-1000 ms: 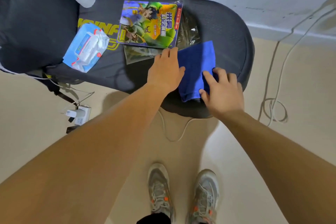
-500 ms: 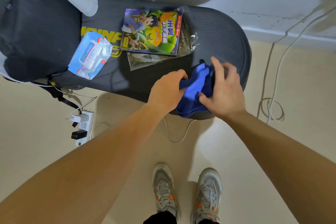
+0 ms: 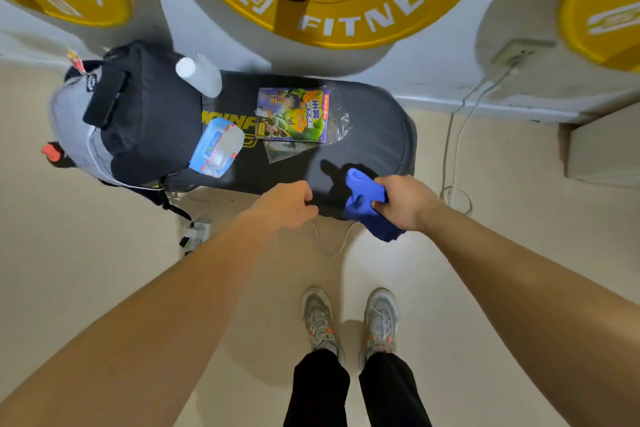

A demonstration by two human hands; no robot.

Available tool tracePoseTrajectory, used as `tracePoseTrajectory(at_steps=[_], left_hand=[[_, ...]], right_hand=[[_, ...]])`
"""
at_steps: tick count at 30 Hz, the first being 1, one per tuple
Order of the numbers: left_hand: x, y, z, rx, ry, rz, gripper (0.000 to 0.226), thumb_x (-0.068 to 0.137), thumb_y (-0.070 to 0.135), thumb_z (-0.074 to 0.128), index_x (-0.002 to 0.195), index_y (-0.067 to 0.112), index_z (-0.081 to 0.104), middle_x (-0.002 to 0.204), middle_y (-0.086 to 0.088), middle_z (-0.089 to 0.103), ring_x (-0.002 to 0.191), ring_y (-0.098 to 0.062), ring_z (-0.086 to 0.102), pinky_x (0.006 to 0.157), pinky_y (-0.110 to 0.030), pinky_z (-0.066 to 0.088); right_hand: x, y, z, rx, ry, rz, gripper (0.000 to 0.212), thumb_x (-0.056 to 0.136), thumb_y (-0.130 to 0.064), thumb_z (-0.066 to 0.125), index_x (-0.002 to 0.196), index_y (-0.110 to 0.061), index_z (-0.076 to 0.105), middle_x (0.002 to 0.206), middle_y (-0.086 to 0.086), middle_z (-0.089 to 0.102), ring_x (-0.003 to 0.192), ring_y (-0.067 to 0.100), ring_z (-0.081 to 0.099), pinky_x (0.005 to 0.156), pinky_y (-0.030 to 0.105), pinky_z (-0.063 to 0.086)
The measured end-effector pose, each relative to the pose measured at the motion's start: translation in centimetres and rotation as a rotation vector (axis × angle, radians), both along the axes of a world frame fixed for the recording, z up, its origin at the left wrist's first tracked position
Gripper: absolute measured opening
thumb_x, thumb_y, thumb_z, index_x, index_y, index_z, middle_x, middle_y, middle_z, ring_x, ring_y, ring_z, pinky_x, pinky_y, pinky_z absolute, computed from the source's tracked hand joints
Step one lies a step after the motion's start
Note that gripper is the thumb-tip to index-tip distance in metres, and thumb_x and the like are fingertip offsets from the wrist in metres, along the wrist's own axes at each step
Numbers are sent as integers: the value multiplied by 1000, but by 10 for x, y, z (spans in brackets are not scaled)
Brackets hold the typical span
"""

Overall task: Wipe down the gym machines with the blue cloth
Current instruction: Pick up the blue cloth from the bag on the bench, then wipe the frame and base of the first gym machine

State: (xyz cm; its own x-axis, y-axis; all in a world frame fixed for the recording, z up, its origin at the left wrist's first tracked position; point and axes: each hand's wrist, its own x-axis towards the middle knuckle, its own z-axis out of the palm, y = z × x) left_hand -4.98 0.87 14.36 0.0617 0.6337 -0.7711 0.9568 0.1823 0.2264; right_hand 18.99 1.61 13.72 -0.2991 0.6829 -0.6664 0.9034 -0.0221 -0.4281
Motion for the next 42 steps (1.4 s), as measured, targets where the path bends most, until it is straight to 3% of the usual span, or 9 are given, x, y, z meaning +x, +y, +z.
tracePoseTrajectory(at_steps=[4, 8, 12, 16, 19, 21, 24, 34, 42], left_hand=[[17, -19, 117, 13, 0, -42, 22, 92, 37, 57, 108, 23, 59, 111, -3, 65, 101, -26, 59, 89, -39, 49], [48, -42, 218, 116, -132, -84, 19, 93, 34, 55, 103, 18, 59, 104, -5, 66, 100, -28, 60, 86, -41, 48], [69, -73, 289, 174, -272, -75, 14, 93, 31, 58, 99, 20, 62, 101, 0, 68, 98, -24, 62, 88, -38, 48], [88, -100, 335, 162, -281, -137, 11, 90, 33, 62, 97, 25, 61, 100, -1, 68, 96, -24, 62, 92, -40, 50], [114, -110, 373, 210, -265, -346, 12, 90, 36, 59, 99, 28, 61, 105, 0, 68, 100, -25, 61, 91, -38, 49], [139, -119, 396, 248, -268, -471, 13, 90, 35, 57, 100, 27, 60, 105, -2, 68, 100, -25, 60, 86, -34, 48], [187, -140, 425, 265, -270, -651, 11, 90, 35, 56, 98, 28, 55, 107, -2, 67, 98, -23, 59, 86, -34, 48], [383, -266, 457, 256, -258, -1101, 26, 92, 35, 54, 113, 21, 59, 111, -3, 65, 100, -24, 60, 89, -35, 49], [565, -398, 463, 321, -327, -1305, 27, 90, 32, 58, 114, 19, 59, 115, -5, 63, 101, -24, 59, 87, -35, 49]], right_hand=[[20, -31, 116, -12, -6, -43, 7, 94, -25, 53, 88, -27, 53, 85, 4, 65, 71, 22, 58, 61, 31, 43], [37, -71, 228, 12, -38, -125, 8, 94, -25, 51, 94, -27, 59, 91, 4, 66, 80, 27, 62, 70, 36, 51], [59, -123, 326, 66, -77, -267, 12, 93, -26, 48, 86, -31, 56, 90, 1, 66, 84, 27, 63, 76, 39, 54], [85, -191, 395, 79, -92, -473, 18, 91, -27, 44, 77, -32, 55, 84, -3, 65, 81, 25, 61, 64, 33, 47], [103, -245, 437, 85, -76, -651, 27, 77, -47, 35, 67, -38, 59, 75, -9, 64, 71, 15, 60, 56, 29, 40], [116, -280, 456, 90, -105, -719, 28, 77, -47, 35, 70, -37, 60, 79, -6, 66, 72, 15, 61, 59, 31, 45], [142, -331, 473, 110, -180, -796, 20, 89, -29, 42, 75, -32, 56, 82, -1, 66, 74, 20, 62, 59, 32, 45], [266, -521, 496, 132, -266, -1114, 21, 90, -23, 44, 91, -20, 64, 83, 5, 68, 76, 25, 64, 61, 32, 47], [396, -696, 495, 105, -327, -1357, 17, 91, -22, 47, 94, -19, 63, 88, 6, 67, 83, 27, 64, 83, 45, 56]])
